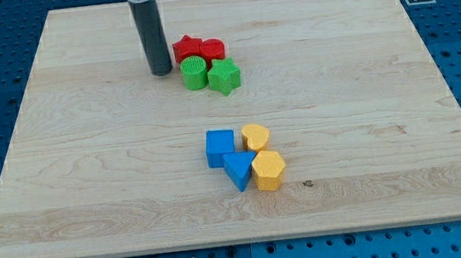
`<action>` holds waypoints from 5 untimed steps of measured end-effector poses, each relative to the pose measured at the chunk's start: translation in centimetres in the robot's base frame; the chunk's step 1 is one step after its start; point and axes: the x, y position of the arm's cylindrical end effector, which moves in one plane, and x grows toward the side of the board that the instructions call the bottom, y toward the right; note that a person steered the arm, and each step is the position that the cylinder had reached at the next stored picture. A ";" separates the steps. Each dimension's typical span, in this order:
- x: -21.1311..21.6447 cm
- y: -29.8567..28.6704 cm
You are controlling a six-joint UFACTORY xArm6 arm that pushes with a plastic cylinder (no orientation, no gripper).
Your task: Move the arm above to the red star
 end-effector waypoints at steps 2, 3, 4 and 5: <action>-8.0 -5.1; -9.1 -3.9; -8.2 -0.5; -7.1 2.8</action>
